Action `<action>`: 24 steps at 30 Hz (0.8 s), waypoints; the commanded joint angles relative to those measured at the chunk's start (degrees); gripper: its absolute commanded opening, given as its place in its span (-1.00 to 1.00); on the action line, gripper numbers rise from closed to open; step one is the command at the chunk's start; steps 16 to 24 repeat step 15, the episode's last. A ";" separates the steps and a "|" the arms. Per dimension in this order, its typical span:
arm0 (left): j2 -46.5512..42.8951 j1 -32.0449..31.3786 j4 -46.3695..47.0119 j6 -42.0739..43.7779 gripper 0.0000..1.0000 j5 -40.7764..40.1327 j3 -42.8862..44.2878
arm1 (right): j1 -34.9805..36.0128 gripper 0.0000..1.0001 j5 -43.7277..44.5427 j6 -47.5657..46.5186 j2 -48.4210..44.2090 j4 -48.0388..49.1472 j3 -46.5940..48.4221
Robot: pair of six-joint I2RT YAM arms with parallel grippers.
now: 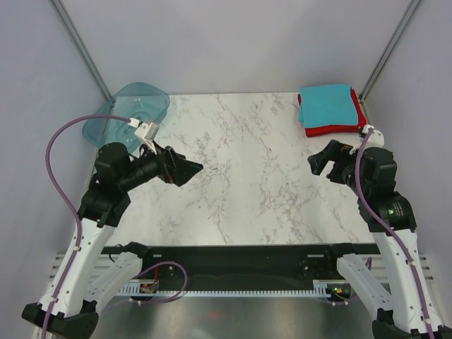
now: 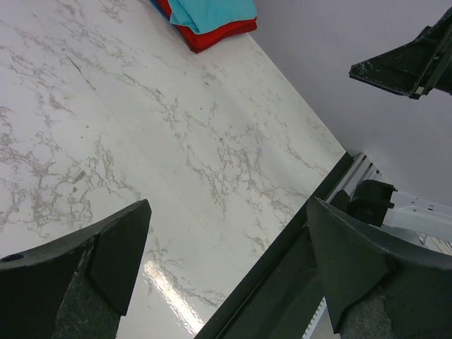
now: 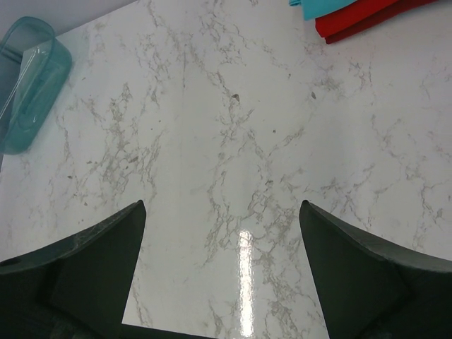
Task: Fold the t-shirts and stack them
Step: Reset both grippers
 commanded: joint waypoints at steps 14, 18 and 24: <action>-0.64 -0.15 0.83 -0.54 1.00 -0.88 0.36 | 0.03 0.96 2.45 -0.27 -0.04 -0.91 1.16; -0.64 -0.15 0.83 -0.54 1.00 -0.88 0.36 | 0.03 0.96 2.19 -0.27 0.05 -0.82 1.07; -0.64 -0.15 0.83 -0.54 1.00 -0.88 0.36 | 0.03 0.96 2.19 -0.27 0.05 -0.82 1.07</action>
